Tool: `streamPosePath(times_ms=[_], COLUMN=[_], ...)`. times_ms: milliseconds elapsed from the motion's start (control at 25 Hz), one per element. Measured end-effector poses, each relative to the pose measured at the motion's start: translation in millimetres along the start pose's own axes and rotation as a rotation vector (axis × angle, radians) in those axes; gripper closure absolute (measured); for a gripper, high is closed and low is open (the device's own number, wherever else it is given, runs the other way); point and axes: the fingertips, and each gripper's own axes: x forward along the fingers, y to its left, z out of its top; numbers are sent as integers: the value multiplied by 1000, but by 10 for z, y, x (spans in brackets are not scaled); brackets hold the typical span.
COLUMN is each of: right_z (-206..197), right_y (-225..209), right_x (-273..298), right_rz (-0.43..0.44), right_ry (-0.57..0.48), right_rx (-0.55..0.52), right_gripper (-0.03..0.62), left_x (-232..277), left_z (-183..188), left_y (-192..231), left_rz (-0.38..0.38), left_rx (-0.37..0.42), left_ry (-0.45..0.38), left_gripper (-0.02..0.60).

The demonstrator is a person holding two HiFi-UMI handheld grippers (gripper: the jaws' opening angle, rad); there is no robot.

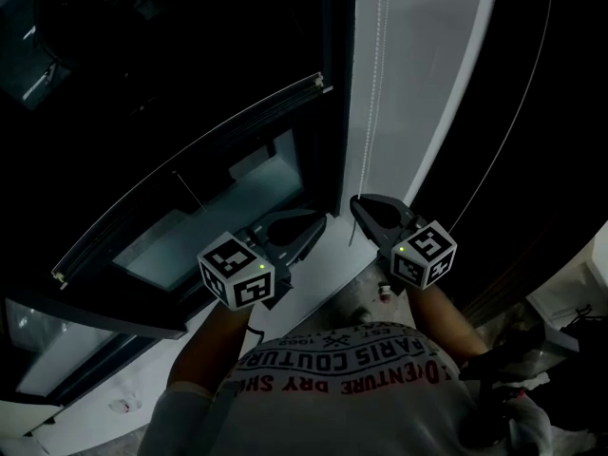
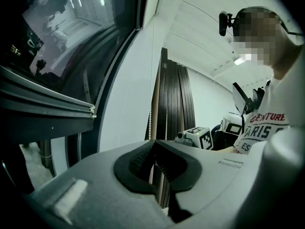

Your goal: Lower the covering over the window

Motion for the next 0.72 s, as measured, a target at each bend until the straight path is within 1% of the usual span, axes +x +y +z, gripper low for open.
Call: streamPosePath(times_ms=[80,200,240,280,400,480,720], right_z=[-34,-24,-22,-23,-35,-38,-39], right_y=[-25,-56,-62,-61,-17,0,44], right_x=[-27,-37,-38,-39,-38,-28,54], right_rz=[-16,-23,-23,-22,-9,0,31], right_ry=[-16,-18,-15,-13,-9,-11,3], right_rx=[14,-2,-6,-7,0,8,18], right_gripper=[585,586,586,586,586,586,586], left_x=[85,219,264,306,428,521,758], left_z=[53,89,105,125,199,271,615], left_y=[-2,-28,-29,-25,8,33,62], left_rz=[-5,-25,-31,-34,-35,-43,-80], left_rx=[10,29,35,41,60,69,128], left_ry=[1,8,9,10,12,15,6], left_gripper=[578,576,546,530,527,496,495])
